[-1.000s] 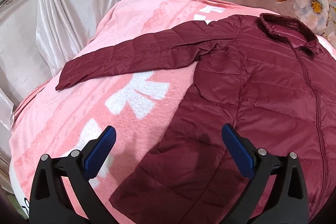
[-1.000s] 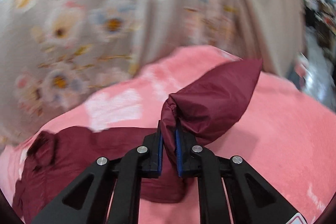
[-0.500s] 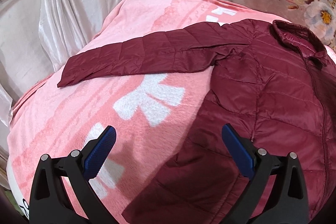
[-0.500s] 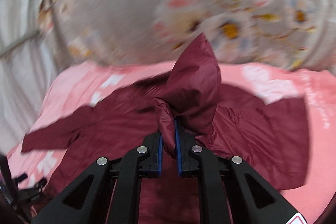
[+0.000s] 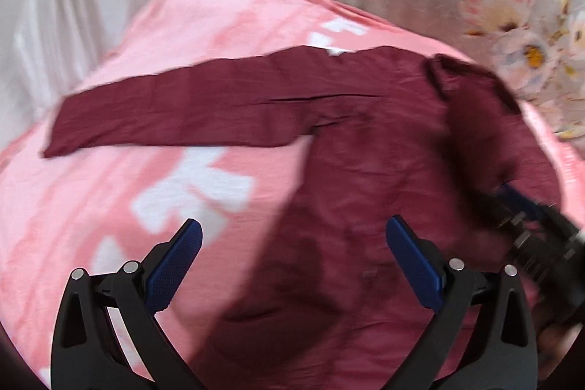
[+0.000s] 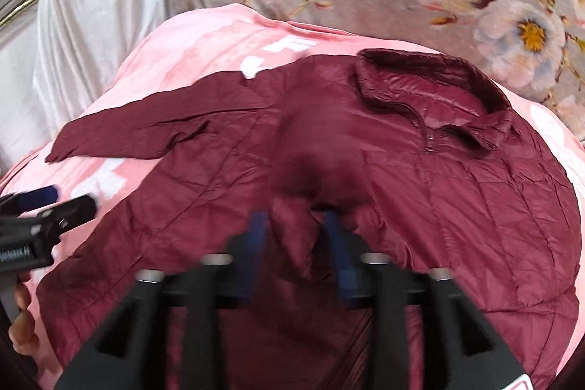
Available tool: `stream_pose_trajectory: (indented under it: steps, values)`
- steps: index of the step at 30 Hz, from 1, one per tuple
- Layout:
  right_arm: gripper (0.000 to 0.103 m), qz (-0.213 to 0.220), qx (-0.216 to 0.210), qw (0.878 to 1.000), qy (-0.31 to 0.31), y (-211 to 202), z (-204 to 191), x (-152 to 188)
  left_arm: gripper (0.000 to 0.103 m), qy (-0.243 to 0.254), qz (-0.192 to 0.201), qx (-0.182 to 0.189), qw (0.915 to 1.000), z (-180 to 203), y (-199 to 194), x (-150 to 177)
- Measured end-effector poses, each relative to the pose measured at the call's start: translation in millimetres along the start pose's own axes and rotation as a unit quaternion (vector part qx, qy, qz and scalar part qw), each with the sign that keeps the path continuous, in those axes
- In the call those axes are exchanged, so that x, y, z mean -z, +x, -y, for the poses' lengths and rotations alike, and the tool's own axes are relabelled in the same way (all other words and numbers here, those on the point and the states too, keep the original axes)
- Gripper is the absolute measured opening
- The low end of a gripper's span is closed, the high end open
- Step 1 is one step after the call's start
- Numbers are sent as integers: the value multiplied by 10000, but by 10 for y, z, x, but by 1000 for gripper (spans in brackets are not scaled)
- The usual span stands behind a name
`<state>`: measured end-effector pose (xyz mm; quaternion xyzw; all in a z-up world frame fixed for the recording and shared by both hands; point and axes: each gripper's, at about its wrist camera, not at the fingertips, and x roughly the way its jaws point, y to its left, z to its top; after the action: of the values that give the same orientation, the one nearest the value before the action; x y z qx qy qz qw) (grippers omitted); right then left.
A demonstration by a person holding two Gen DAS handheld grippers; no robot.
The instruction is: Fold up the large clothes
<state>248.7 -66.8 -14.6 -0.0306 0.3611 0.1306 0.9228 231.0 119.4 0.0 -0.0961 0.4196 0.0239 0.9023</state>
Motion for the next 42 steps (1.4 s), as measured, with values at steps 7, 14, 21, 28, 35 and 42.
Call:
stream_pose_trajectory:
  steps: [7,14,21,28,35,42]
  values:
    - [64,279,136,9990,335,-548,278,140,98,-244,-871,1249,9880,469,392,-136]
    - [64,199,661,9757,2080,-886,1564,435,85,-964,-1438,1654,9709,613,818,-137]
    - [62,155,429,9237,3804,-761,2672,722,10,-855,-1223,1439,9783,597,797,-349]
    - [17,-90,434,9074,4178,-379,2979,645,3,-359,-733,942,9922,666,679,-509]
    - [1,761,1340,9214,3567,-856,2895,472,2,-42,-532,452,9976,715,786,-471]
    - [1,288,1354,9225,3603,-663,2975,668,3,273,-550,161,9980,780,1032,-223]
